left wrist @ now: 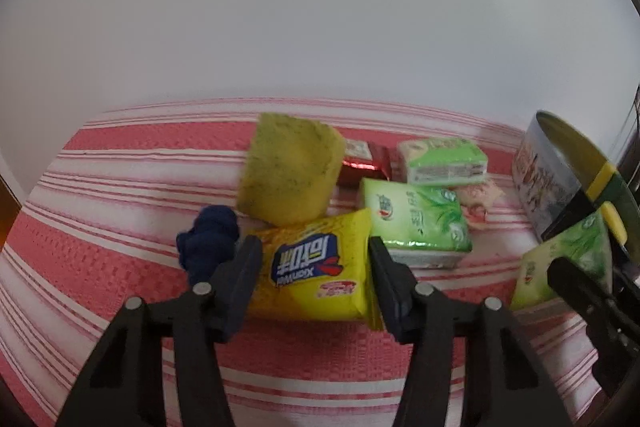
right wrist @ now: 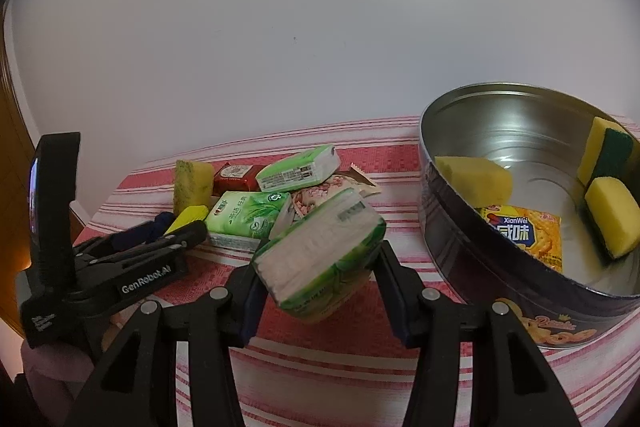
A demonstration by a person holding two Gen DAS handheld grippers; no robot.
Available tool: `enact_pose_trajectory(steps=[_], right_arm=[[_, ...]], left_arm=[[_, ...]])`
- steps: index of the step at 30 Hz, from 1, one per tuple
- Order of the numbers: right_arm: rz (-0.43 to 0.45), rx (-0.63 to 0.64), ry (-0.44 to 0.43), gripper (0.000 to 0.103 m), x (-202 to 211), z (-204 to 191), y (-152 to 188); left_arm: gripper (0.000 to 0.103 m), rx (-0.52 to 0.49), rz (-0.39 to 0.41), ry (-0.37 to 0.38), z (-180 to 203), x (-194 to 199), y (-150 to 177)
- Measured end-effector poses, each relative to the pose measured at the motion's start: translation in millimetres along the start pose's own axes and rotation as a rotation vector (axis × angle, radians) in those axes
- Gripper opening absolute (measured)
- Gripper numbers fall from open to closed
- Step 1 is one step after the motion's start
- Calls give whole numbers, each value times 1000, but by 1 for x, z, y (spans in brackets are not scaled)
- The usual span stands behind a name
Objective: Organize objects
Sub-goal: 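Lift the tissue pack with the right tool while the left tool lifts the snack bag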
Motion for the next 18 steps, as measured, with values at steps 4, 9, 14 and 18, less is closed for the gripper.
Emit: enact_pose_trajectory(steps=[4, 9, 14, 18], right_arm=[[6, -8, -4, 53, 1, 1, 0], [40, 7, -17, 53, 7, -1, -2], [117, 29, -13, 53, 20, -4, -8], [217, 54, 13, 53, 39, -5, -14]], left_arm=[[37, 48, 59, 46, -9, 13, 0], [30, 96, 125, 63, -17, 25, 2], [21, 154, 200, 81, -24, 38, -3], [19, 182, 260, 81, -27, 51, -5]])
Point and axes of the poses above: each gripper's, at about its wrist camera, not at the fingertips, and x roughly against the way its jaws point, z to its right, y to its underside, the point moved 3 cm from there along -x, roughly the way its jaws point, and after that the axes turned 5 degrees about z, right-handed, at the moved point
